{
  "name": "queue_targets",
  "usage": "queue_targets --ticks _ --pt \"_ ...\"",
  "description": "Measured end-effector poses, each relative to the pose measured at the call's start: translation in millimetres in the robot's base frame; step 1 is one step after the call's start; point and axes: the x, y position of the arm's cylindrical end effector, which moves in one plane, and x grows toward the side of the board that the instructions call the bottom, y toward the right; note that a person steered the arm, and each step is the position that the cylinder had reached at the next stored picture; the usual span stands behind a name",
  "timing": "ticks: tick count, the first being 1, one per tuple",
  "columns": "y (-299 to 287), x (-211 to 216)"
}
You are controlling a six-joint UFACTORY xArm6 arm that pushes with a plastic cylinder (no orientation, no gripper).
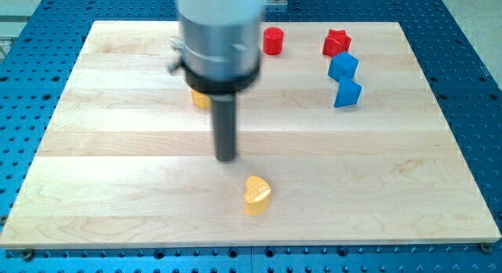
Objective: Place the hexagon at the center of the board
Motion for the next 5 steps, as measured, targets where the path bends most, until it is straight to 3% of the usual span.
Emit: queue_targets --ticks 2,5 --pt "-117.5 -21.8" --pt "-123.3 -49.5"
